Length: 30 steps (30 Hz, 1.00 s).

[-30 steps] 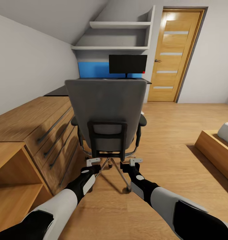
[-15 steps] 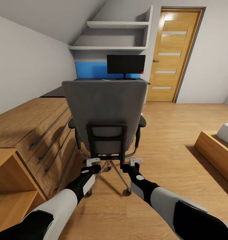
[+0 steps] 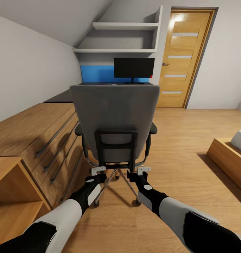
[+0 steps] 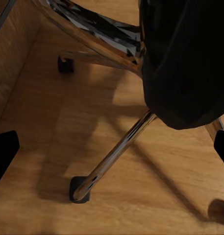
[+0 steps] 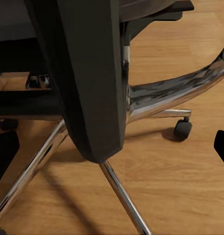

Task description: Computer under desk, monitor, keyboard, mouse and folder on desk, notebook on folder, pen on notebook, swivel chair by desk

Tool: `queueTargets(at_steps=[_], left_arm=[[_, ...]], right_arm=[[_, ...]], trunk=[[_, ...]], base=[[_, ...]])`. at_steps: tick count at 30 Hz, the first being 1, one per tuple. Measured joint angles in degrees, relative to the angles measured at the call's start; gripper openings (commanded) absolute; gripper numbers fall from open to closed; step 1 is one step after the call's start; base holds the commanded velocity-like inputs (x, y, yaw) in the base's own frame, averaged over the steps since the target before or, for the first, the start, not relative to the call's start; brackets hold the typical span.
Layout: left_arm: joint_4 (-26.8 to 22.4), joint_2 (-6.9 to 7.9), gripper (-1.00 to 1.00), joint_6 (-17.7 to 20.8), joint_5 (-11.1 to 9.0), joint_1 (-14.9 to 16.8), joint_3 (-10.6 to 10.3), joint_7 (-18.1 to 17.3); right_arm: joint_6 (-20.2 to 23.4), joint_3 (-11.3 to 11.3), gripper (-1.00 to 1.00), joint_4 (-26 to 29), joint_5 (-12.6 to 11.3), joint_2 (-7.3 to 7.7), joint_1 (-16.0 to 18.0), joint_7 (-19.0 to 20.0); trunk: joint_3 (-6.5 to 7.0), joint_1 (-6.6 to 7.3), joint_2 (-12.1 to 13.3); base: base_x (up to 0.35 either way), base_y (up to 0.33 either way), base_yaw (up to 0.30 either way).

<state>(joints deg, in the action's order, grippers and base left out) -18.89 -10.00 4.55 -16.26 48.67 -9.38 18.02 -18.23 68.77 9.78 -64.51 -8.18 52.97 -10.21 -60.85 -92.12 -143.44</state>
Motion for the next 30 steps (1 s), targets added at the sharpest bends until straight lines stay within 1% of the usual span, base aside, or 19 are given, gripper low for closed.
queueTargets(at_steps=[3,4,8,16,21,26,30], left_arm=[[0.0,0.00,1.00,0.0,0.0,0.0,0.0,0.0],[0.0,0.00,1.00,0.0,-0.3,0.0,-0.1,0.0],[0.0,0.00,1.00,0.0,0.0,0.0,0.0,0.0],[0.0,0.00,1.00,0.0,-0.1,0.0,0.0,0.2],[0.0,0.00,1.00,-0.1,0.2,0.0,0.0,0.1],[0.0,0.00,1.00,-3.4,0.1,0.0,0.0,-0.1],[-0.1,0.00,1.00,-4.6,0.2,0.0,0.1,-0.2]], right_arm=[[0.0,0.0,1.00,0.0,0.0,0.00,0.0,0.0],[0.0,0.0,1.00,0.0,0.0,0.00,0.0,0.1],[0.0,0.1,1.00,0.0,0.0,0.00,0.0,0.1],[0.0,0.1,1.00,0.0,0.1,-0.01,0.0,0.1],[0.1,0.2,1.00,0.0,0.2,-0.01,0.0,0.1],[0.0,0.0,1.00,0.0,0.0,0.00,0.0,0.0],[0.1,0.4,1.00,0.0,0.2,-0.02,0.0,0.1]], trunk=[[0.00,0.01,0.0],[0.00,0.02,0.0],[0.00,0.01,0.0],[0.00,0.00,0.0],[0.00,0.03,0.0],[0.00,0.00,0.0],[0.00,0.02,0.0]], base=[[0.129,0.003,0.000],[0.203,0.002,0.000],[0.167,0.001,0.000],[0.023,0.000,-0.004],[0.095,0.000,-0.105],[0.027,0.000,-0.139],[0.105,0.000,-0.136]])
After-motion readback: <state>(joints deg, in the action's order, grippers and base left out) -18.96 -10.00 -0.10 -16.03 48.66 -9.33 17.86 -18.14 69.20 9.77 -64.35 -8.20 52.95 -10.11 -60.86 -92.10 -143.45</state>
